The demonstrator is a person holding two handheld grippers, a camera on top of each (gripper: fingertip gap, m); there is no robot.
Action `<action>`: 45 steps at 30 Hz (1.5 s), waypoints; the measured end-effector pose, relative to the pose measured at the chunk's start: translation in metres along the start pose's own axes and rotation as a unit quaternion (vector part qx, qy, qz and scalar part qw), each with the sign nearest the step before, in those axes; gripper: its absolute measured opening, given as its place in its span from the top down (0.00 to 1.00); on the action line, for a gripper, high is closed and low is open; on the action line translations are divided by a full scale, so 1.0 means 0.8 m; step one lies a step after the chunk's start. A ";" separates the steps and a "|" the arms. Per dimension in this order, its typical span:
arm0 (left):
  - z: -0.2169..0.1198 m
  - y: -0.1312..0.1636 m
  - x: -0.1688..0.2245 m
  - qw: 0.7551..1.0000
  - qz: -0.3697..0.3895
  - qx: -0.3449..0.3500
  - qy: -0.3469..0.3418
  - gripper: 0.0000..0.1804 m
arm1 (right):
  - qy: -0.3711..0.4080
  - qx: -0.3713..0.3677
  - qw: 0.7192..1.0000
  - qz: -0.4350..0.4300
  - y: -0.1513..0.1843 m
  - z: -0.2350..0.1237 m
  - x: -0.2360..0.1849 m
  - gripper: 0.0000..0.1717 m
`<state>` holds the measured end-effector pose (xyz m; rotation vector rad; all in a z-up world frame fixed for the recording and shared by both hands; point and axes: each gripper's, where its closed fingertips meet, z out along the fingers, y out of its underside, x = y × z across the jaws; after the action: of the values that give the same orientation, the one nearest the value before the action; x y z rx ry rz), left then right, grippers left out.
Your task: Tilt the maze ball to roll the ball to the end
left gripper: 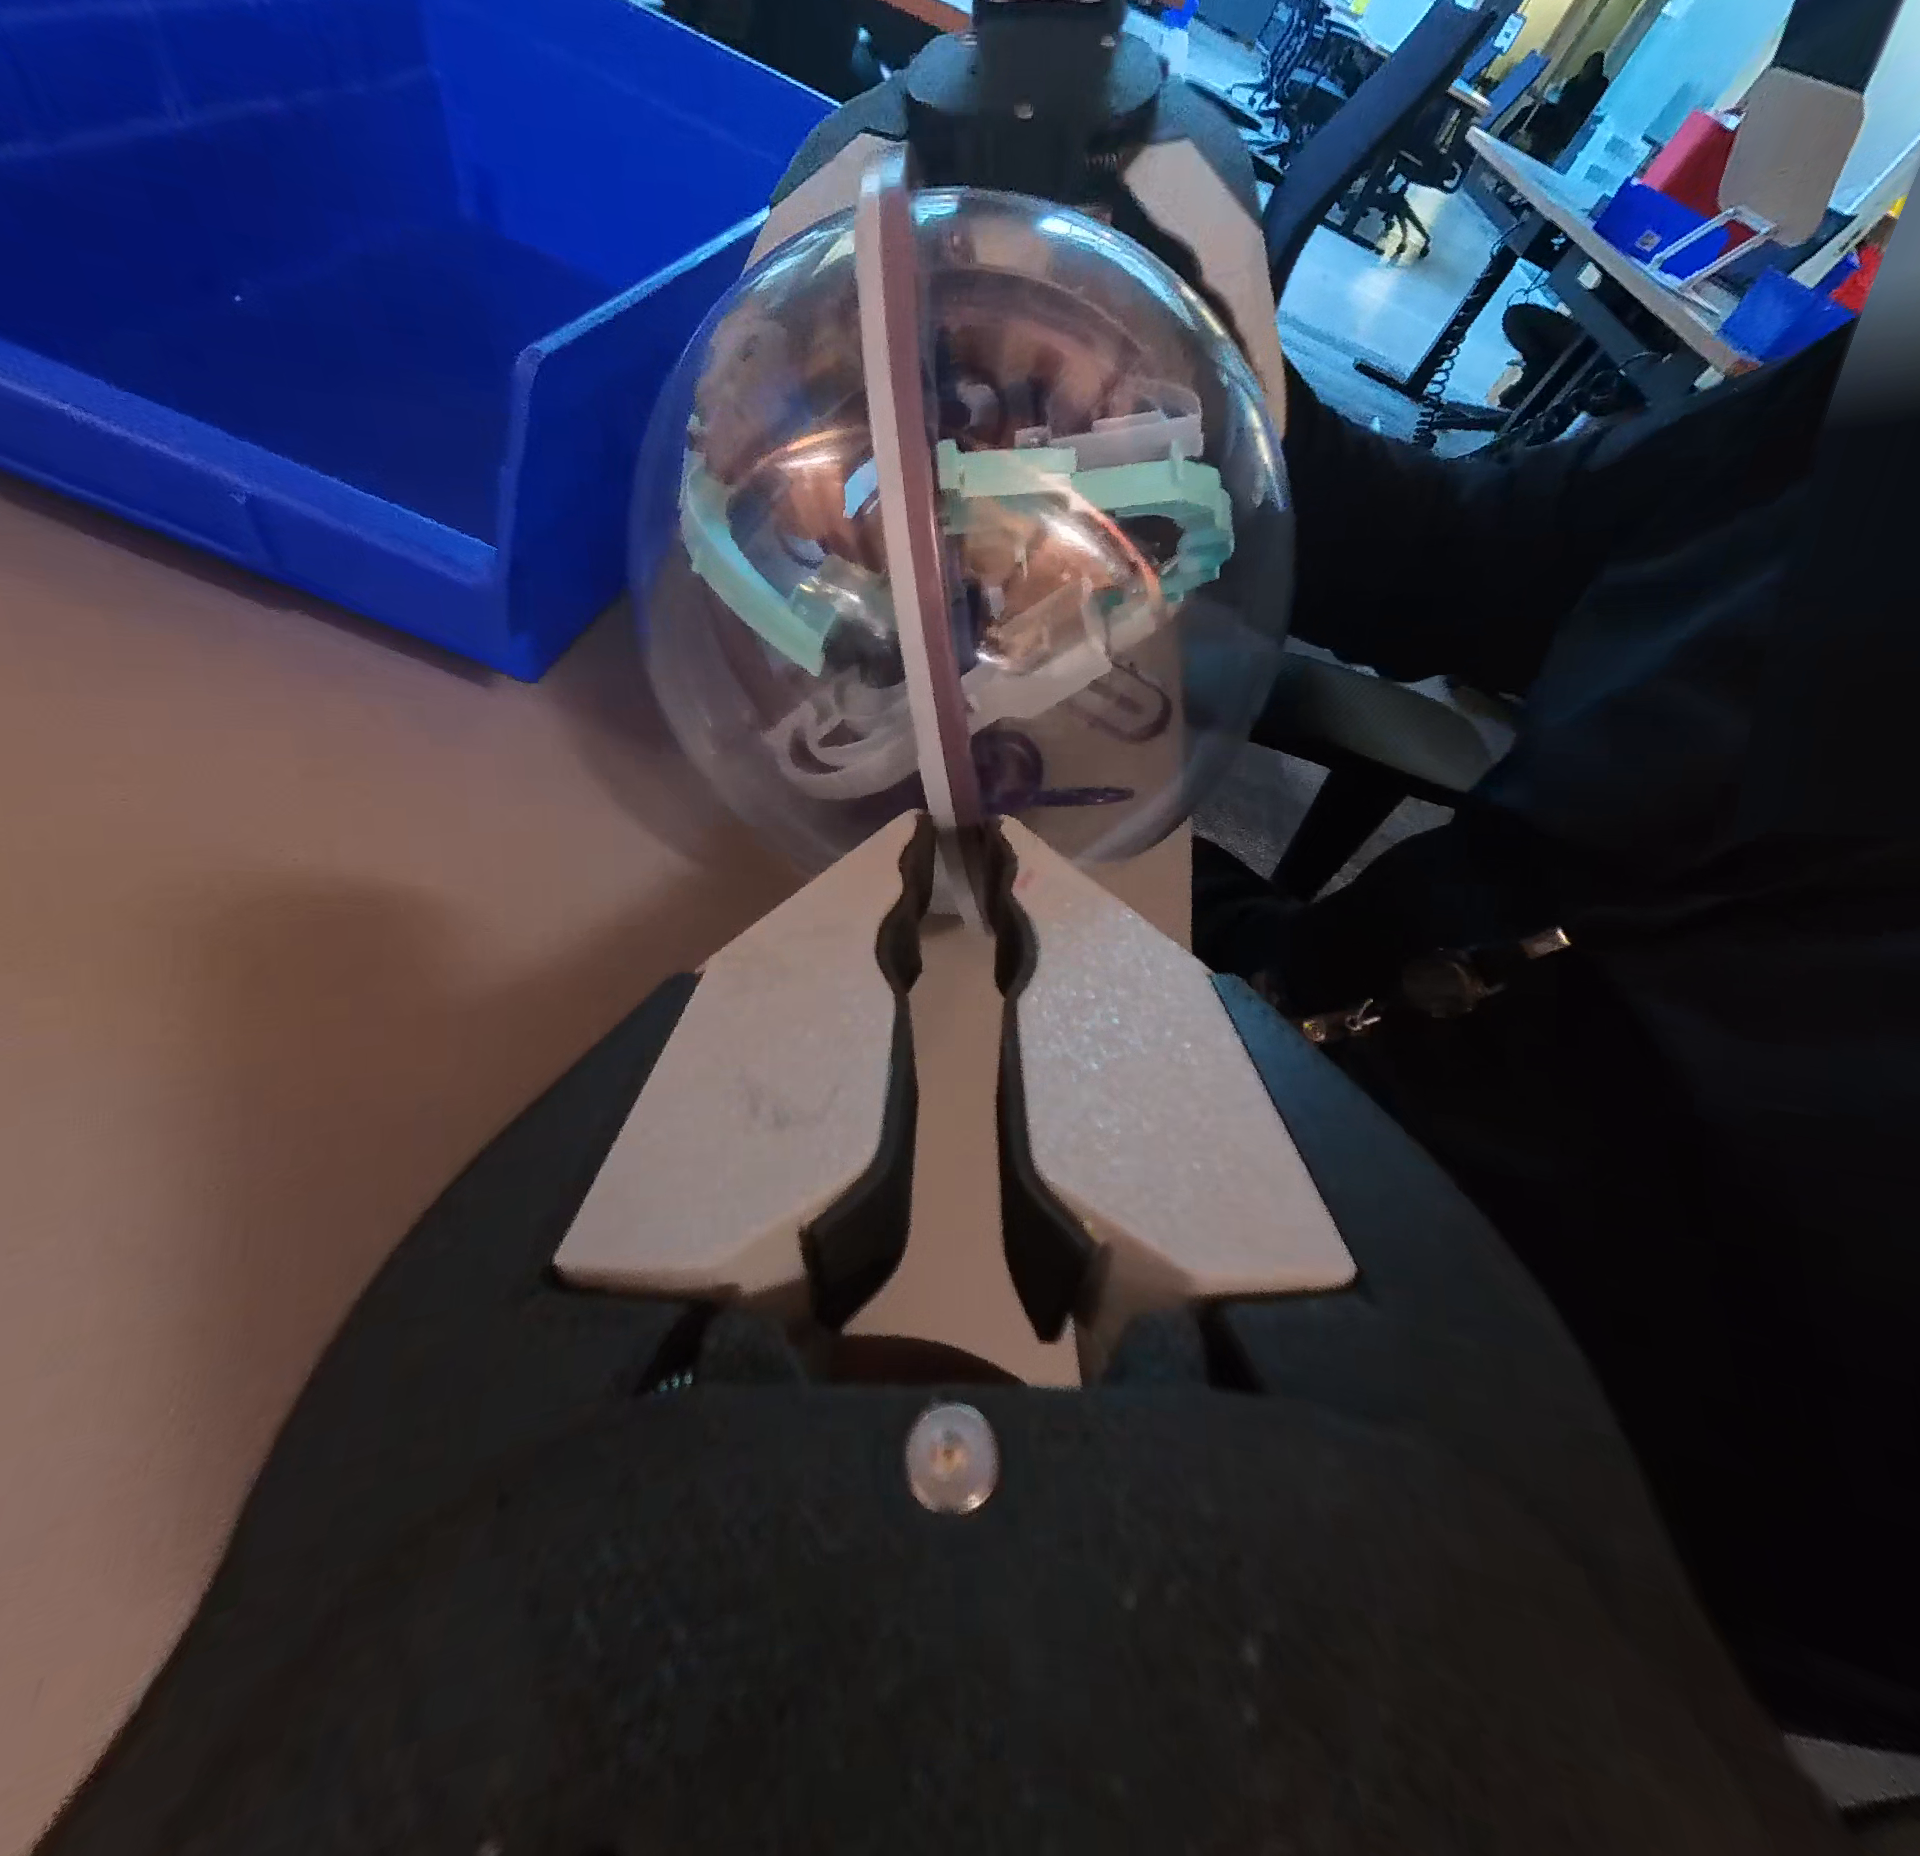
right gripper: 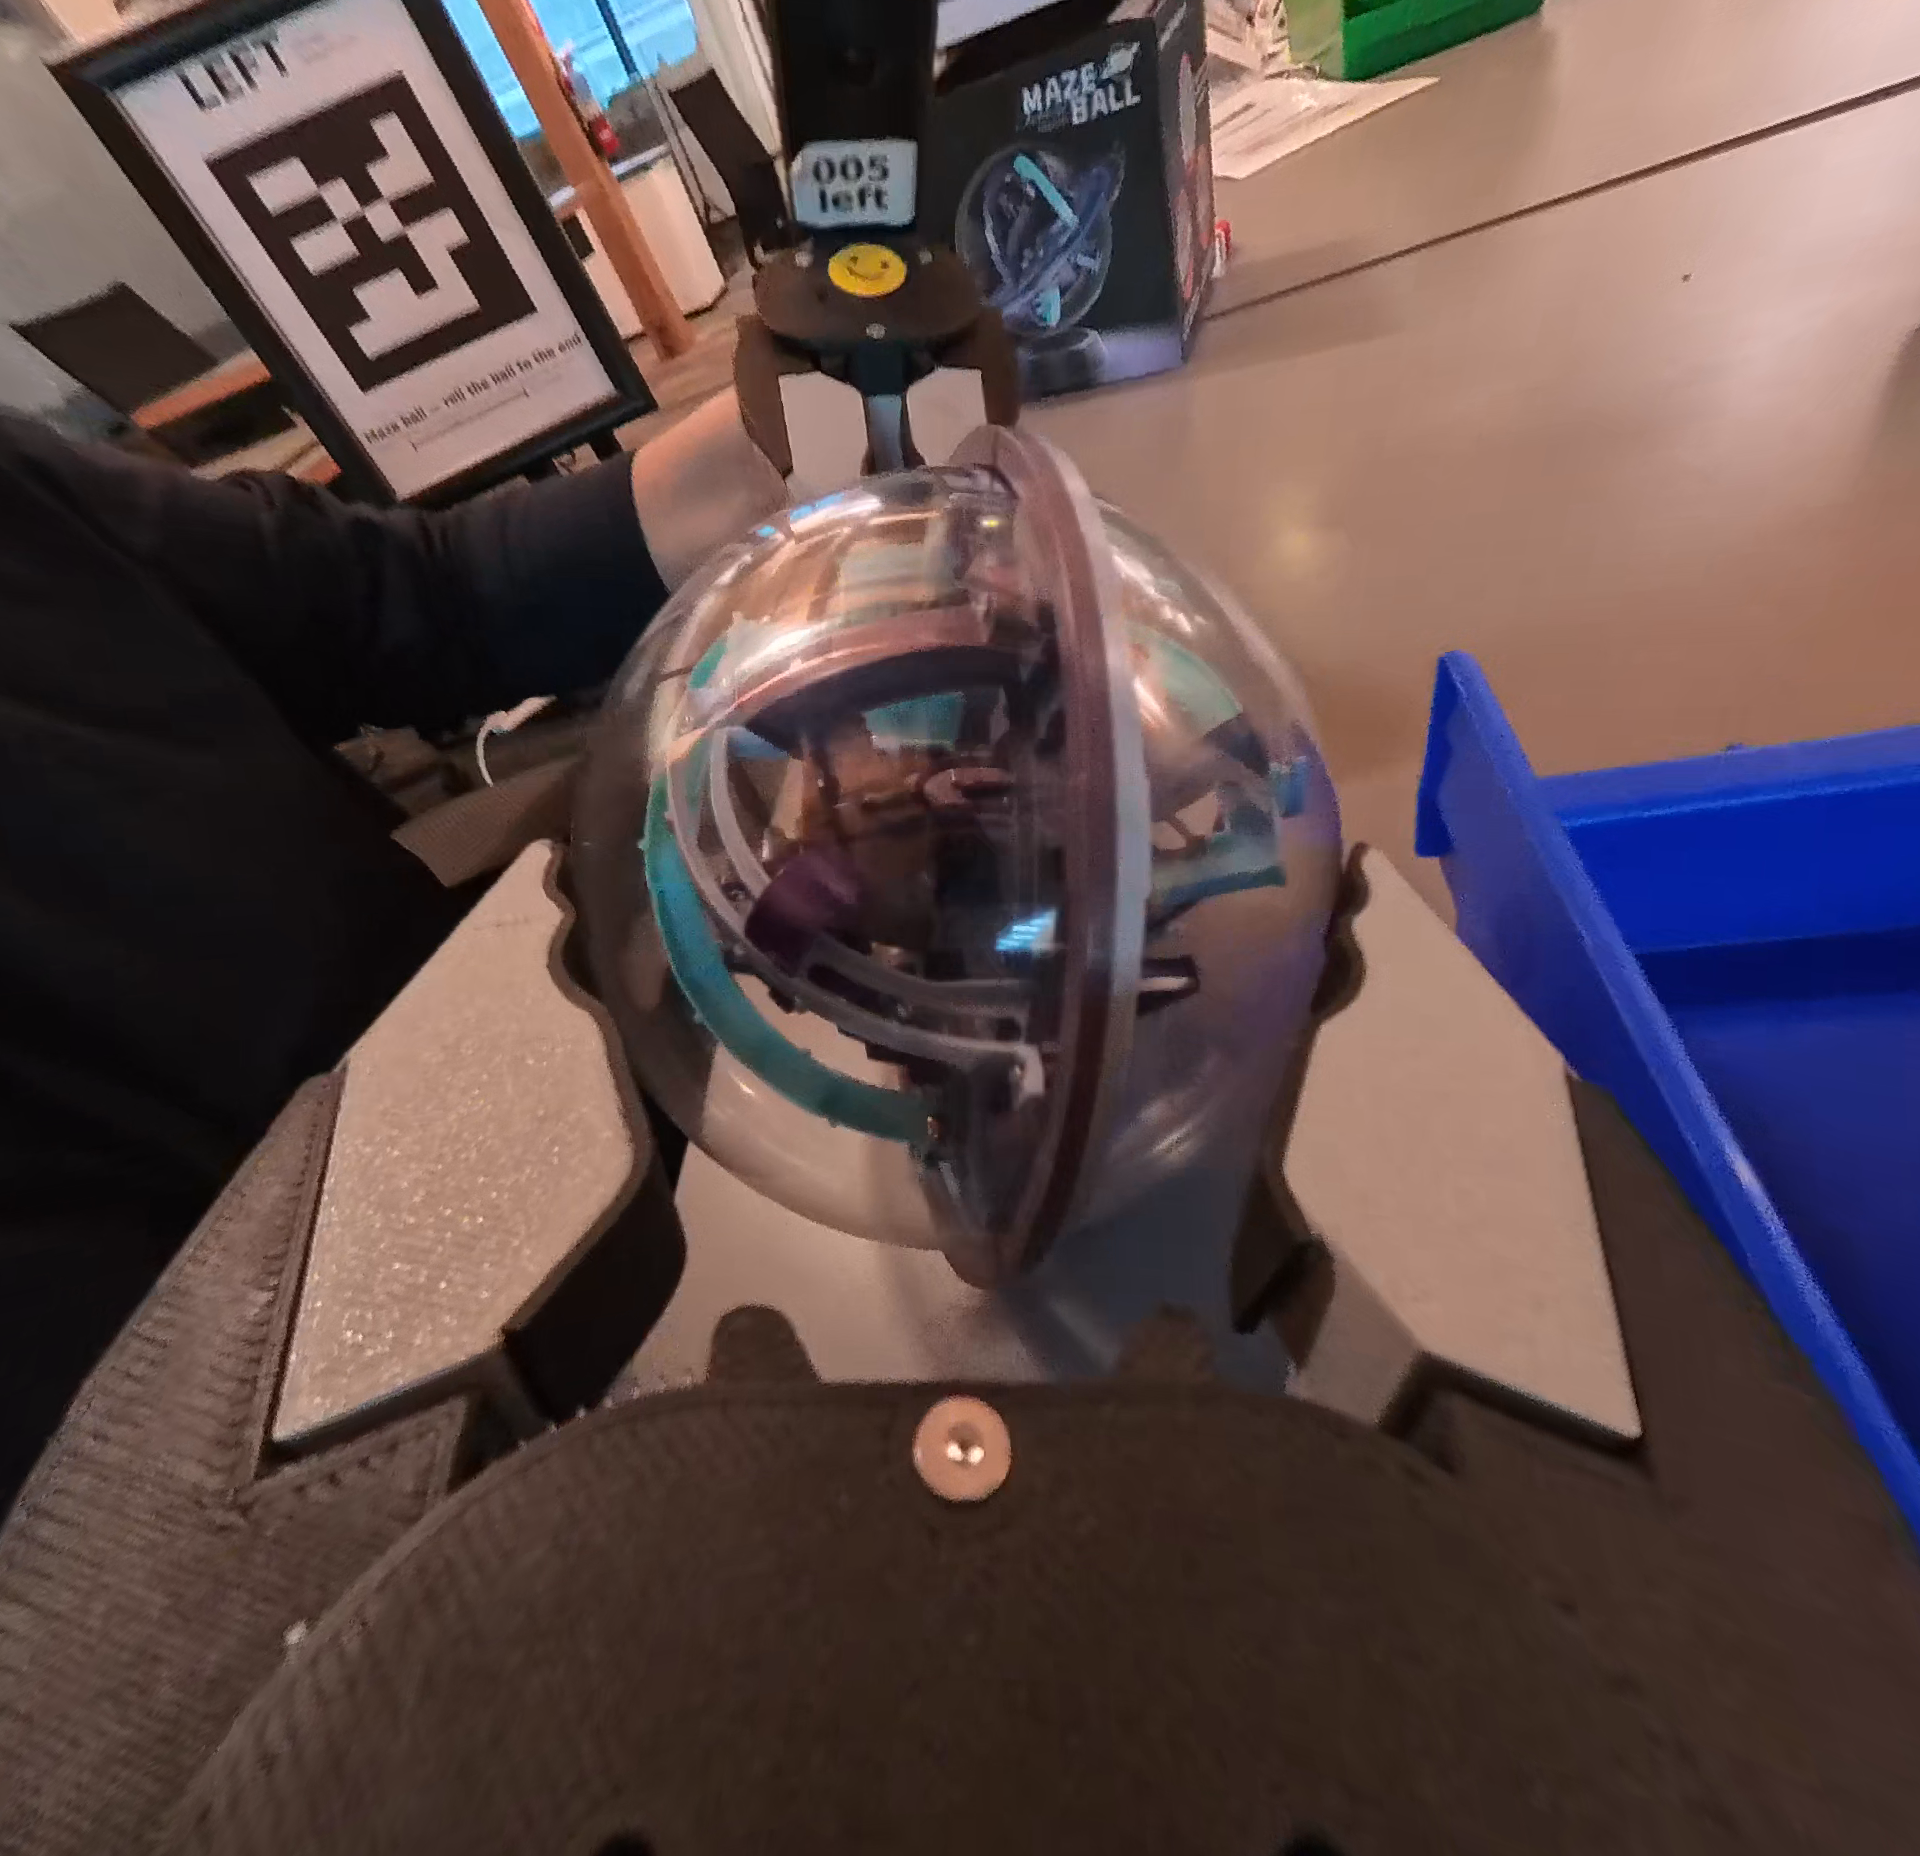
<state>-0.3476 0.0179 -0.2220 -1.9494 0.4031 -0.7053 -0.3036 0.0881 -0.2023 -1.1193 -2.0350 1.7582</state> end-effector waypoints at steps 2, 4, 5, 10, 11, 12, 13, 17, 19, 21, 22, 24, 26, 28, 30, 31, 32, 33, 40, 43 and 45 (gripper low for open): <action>0.001 -0.002 -0.001 1.000 0.001 -0.001 -0.001 0.96 | 0.006 -0.009 1.000 -0.002 0.003 0.001 0.001 0.19; 0.001 -0.004 -0.003 1.000 -0.002 -0.002 -0.001 0.96 | 0.008 -0.010 1.000 0.007 0.003 0.001 0.003 0.19; 0.001 -0.007 -0.004 1.000 -0.006 0.001 -0.002 0.96 | 0.010 -0.011 1.000 0.011 0.004 0.000 0.004 0.19; 0.004 0.002 -0.017 0.999 -0.017 -0.010 -0.040 0.85 | 0.021 -0.006 0.999 0.024 0.006 -0.004 0.006 0.20; 0.005 0.009 -0.017 0.999 -0.007 -0.019 -0.047 0.84 | 0.021 -0.005 0.999 0.027 0.006 -0.004 0.006 0.19; 0.006 0.014 -0.018 0.998 0.005 -0.023 -0.057 0.81 | 0.020 -0.005 0.999 0.030 0.007 -0.005 0.006 0.19; 0.007 0.017 -0.021 0.997 0.012 -0.025 -0.073 0.73 | 0.019 -0.004 0.999 0.034 0.007 -0.005 0.006 0.19; 0.019 0.029 -0.009 0.995 0.029 -0.024 -0.089 0.61 | 0.014 0.004 0.998 0.056 0.008 -0.004 0.008 0.19; 0.027 0.036 -0.009 0.992 0.042 -0.033 -0.115 0.59 | 0.010 0.009 0.998 0.067 0.009 -0.003 0.008 0.19; 0.034 0.042 -0.007 0.989 0.057 -0.038 -0.130 0.58 | 0.006 0.014 0.997 0.079 0.010 -0.002 0.009 0.20; 0.037 0.045 -0.004 0.989 0.064 -0.039 -0.131 0.58 | 0.004 0.017 0.996 0.083 0.010 -0.001 0.009 0.20; 0.042 0.051 -0.004 0.987 0.075 -0.048 -0.136 0.55 | 0.001 0.023 0.996 0.089 0.010 0.001 0.009 0.20; 0.042 0.046 -0.006 0.985 0.078 -0.039 -0.147 0.55 | -0.003 0.027 0.995 0.098 0.011 0.003 0.009 0.20; 0.042 0.041 -0.005 0.986 0.074 -0.026 -0.145 0.54 | -0.007 0.031 0.994 0.107 0.011 0.004 0.010 0.20; 0.042 0.039 -0.006 0.986 0.072 -0.021 -0.147 0.52 | -0.009 0.037 0.993 0.114 0.010 0.005 0.011 0.20; 0.042 0.038 -0.005 0.986 0.074 -0.017 -0.149 0.51 | -0.012 0.037 0.992 0.118 0.011 0.005 0.011 0.20; 0.041 0.037 -0.005 0.985 0.076 -0.014 -0.152 0.51 | -0.015 0.037 0.992 0.123 0.012 0.005 0.011 0.20; 0.041 0.036 -0.005 0.985 0.077 -0.011 -0.152 0.51 | -0.018 0.039 0.991 0.128 0.013 0.005 0.012 0.20; 0.037 0.033 -0.005 0.988 0.064 0.003 -0.142 0.50 | -0.027 0.054 0.986 0.153 0.013 0.006 0.014 0.20; 0.036 0.032 -0.003 0.988 0.066 0.007 -0.140 0.50 | -0.031 0.051 0.986 0.154 0.015 0.005 0.013 0.20; 0.035 0.030 -0.002 0.989 0.064 0.014 -0.135 0.50 | -0.037 0.050 0.985 0.162 0.017 0.005 0.012 0.20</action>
<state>-0.3306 0.0269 -0.2537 -1.9398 0.3457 -0.3554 -0.3073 0.0914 -0.2185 -1.4383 -1.8628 2.0555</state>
